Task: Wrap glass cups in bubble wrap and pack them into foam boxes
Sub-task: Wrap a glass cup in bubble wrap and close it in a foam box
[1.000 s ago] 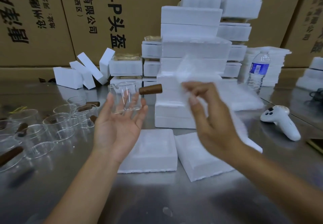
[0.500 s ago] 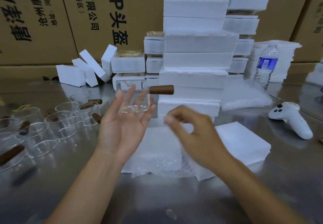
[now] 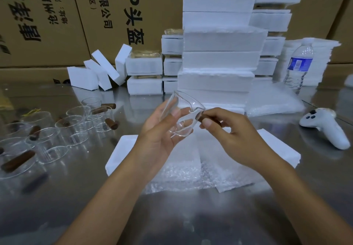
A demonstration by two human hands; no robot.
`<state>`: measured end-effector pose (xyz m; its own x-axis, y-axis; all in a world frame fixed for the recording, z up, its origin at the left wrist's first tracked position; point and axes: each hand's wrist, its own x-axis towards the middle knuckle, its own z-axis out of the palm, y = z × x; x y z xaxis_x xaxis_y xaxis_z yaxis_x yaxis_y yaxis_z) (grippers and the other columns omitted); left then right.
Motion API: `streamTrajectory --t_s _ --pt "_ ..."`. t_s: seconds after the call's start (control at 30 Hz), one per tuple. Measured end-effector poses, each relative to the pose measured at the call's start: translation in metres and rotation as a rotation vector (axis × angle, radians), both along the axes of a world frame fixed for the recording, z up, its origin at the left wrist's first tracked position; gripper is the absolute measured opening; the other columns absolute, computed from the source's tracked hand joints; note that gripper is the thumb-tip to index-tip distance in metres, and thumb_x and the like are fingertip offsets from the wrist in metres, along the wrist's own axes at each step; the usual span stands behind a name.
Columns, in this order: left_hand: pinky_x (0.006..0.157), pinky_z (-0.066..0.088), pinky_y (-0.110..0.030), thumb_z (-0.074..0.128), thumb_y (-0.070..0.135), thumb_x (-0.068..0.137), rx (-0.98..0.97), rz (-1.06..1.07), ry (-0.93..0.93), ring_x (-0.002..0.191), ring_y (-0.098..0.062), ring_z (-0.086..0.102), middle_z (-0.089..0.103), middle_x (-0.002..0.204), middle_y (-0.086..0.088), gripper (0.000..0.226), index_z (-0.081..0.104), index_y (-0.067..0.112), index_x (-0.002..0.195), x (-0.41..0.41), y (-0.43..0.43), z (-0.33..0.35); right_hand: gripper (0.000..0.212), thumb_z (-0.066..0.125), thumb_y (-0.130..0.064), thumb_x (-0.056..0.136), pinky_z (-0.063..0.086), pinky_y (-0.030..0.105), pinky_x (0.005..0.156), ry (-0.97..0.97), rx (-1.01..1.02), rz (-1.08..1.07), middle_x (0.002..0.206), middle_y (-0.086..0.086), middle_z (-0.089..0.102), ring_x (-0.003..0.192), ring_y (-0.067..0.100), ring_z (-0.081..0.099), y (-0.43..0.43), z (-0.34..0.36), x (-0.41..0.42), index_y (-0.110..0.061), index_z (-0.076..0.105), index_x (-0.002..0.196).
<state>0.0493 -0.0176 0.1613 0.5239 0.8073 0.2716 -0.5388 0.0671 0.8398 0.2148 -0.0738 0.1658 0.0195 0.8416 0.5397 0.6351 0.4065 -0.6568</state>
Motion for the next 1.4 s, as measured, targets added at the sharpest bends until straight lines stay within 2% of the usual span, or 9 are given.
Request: streamTrajectory --t_s 0.23,0.33,0.4,0.47,0.63,0.77,1.0,1.17,1.4 --pt "0.096 0.049 -0.027 0.073 0.054 0.069 0.248 -0.008 0.453 0.111 -0.001 0.061 0.059 0.128 0.018 0.098 0.021 0.031 0.149 0.002 -0.002 -0.007 0.027 0.058 -0.023 0.091 0.034 0.004 0.064 0.088 0.138 -0.214 0.089 -0.011 0.058 0.080 -0.007 0.052 0.006 0.004 0.018 -0.049 0.058 0.085" --pt "0.076 0.047 -0.006 0.068 0.055 0.075 0.439 0.104 0.673 0.097 0.012 0.059 0.057 0.120 0.023 0.070 0.040 0.038 0.136 0.013 -0.009 -0.010 0.026 0.059 -0.024 0.091 0.036 0.008 0.075 0.291 0.172 -0.266 0.092 -0.014 0.057 0.082 -0.006 0.052 0.008 0.004 0.024 -0.048 0.059 0.084" --pt "0.068 0.046 -0.007 0.065 0.043 0.084 0.534 0.188 0.759 0.085 0.005 0.060 0.062 0.103 0.018 0.034 0.056 0.039 0.116 0.026 -0.014 -0.011 0.021 0.059 -0.025 0.091 0.040 0.015 0.081 0.426 0.147 -0.249 0.096 -0.009 0.062 0.083 -0.002 0.054 0.008 0.005 0.027 -0.045 0.062 0.086" --pt "0.066 0.047 -0.011 0.061 0.041 0.087 0.616 0.237 0.856 0.079 0.000 0.059 0.062 0.092 0.015 0.023 0.059 0.037 0.109 0.040 -0.018 -0.012 0.016 0.061 -0.025 0.090 0.043 0.012 0.079 0.526 0.117 -0.216 0.096 -0.009 0.066 0.078 -0.003 0.056 0.008 0.005 0.029 -0.040 0.065 0.089" --pt "0.066 0.040 -0.028 0.047 0.057 0.090 0.882 0.416 1.285 0.085 -0.011 0.053 0.053 0.088 0.013 0.041 0.050 0.030 0.121 0.068 -0.019 -0.009 0.014 0.064 -0.024 0.087 0.043 0.001 0.063 0.712 0.071 -0.191 0.087 -0.015 0.068 0.068 -0.010 0.059 0.006 0.005 0.034 -0.037 0.067 0.089" --pt "0.064 0.035 -0.029 0.050 0.055 0.091 0.928 0.482 1.410 0.089 -0.018 0.055 0.048 0.088 0.008 0.041 0.051 0.025 0.118 0.080 -0.013 -0.008 0.017 0.064 -0.022 0.087 0.042 0.001 0.061 0.748 0.066 -0.185 0.085 -0.014 0.067 0.066 -0.009 0.059 0.006 0.005 0.035 -0.038 0.067 0.086" --pt "0.054 0.033 -0.026 0.056 0.044 0.092 0.911 0.569 1.328 0.071 -0.014 0.053 0.048 0.066 0.012 0.015 0.059 0.029 0.091 0.078 -0.005 -0.007 0.016 0.062 -0.023 0.089 0.040 -0.001 0.058 0.731 0.052 -0.165 0.084 -0.014 0.065 0.065 -0.015 0.057 0.006 0.007 0.034 -0.038 0.066 0.085" --pt "0.053 0.034 -0.025 0.059 0.037 0.091 0.759 0.598 1.082 0.059 -0.006 0.051 0.051 0.055 0.010 0.020 0.056 0.036 0.071 0.058 0.003 -0.007 0.019 0.057 -0.023 0.092 0.040 0.000 0.066 0.602 0.069 -0.139 0.079 -0.022 0.063 0.068 -0.014 0.053 0.006 0.007 0.033 -0.039 0.065 0.086" --pt "0.053 0.038 -0.010 0.057 0.027 0.093 0.639 0.759 0.809 0.059 0.001 0.053 0.060 0.065 0.007 0.022 0.057 0.036 0.073 0.026 0.019 -0.002 0.020 0.056 -0.024 0.093 0.040 0.007 0.075 0.532 0.064 -0.168 0.091 -0.018 0.063 0.073 -0.013 0.054 0.009 0.004 0.034 -0.041 0.063 0.086"
